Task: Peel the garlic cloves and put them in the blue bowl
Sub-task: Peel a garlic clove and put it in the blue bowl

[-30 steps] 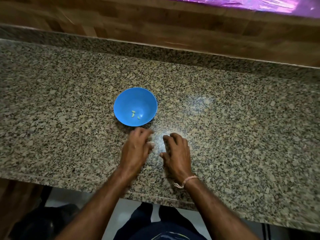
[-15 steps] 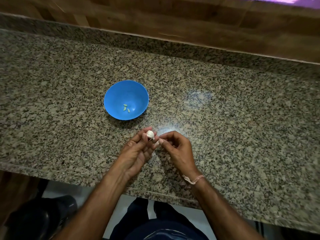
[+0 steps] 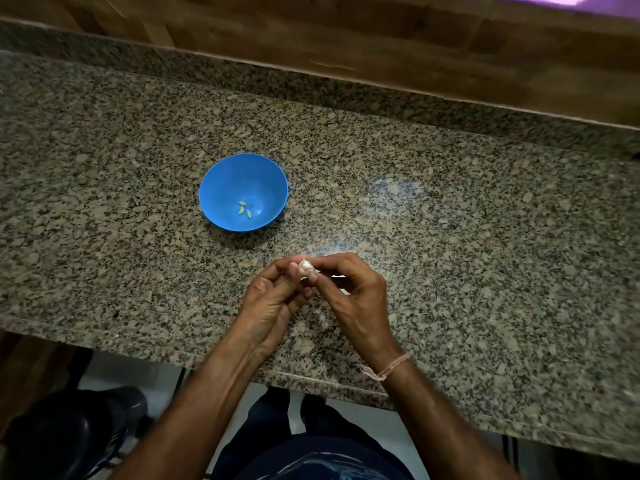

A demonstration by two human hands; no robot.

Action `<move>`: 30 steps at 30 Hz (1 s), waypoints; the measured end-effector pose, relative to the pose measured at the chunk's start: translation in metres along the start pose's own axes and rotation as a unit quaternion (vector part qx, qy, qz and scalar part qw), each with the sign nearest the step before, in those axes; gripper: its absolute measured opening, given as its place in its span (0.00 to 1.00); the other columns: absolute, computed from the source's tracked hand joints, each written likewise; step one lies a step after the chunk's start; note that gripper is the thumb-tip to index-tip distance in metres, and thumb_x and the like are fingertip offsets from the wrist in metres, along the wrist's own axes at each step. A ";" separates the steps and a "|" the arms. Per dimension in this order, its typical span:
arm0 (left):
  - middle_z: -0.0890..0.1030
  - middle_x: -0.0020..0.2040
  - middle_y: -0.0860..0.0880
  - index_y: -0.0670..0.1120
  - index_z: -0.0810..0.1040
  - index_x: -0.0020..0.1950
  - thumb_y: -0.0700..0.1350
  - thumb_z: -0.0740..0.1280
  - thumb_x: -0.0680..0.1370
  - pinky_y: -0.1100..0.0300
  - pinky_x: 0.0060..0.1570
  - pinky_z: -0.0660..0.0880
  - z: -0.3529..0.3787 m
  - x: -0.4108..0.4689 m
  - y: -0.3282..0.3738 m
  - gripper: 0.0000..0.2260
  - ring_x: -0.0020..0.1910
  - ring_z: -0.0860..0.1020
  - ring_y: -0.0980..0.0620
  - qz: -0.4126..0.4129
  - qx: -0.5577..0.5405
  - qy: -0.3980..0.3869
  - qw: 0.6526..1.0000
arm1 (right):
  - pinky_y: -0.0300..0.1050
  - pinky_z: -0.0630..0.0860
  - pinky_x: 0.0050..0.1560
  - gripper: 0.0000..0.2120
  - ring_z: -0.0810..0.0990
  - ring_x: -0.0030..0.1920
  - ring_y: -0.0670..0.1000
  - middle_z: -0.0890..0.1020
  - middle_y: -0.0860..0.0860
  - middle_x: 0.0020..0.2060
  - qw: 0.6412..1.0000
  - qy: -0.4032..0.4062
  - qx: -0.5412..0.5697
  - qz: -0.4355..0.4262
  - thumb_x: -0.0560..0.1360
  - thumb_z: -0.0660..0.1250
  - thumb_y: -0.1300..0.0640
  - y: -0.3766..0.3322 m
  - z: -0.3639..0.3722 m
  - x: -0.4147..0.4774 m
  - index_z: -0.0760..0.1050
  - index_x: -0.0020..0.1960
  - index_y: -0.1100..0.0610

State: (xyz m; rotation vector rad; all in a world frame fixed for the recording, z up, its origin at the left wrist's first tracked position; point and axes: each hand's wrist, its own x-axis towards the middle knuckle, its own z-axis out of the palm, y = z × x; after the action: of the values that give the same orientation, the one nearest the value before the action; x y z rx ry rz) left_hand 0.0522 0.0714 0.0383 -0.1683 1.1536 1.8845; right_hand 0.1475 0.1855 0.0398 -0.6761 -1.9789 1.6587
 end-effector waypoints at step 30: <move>0.85 0.60 0.42 0.40 0.80 0.65 0.40 0.72 0.73 0.62 0.55 0.82 0.004 -0.001 0.005 0.20 0.56 0.84 0.50 -0.007 0.027 0.004 1.000 | 0.46 0.83 0.50 0.07 0.85 0.48 0.50 0.85 0.49 0.45 0.999 0.020 0.006 0.030 0.74 0.78 0.62 -0.002 0.002 0.002 0.82 0.49 0.58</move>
State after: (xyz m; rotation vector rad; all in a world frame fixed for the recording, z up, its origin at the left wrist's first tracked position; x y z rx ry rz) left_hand 0.0503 0.0729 0.0441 -0.1538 1.2046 1.8395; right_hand 0.1443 0.1850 0.0418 -0.7645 -1.9362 1.6768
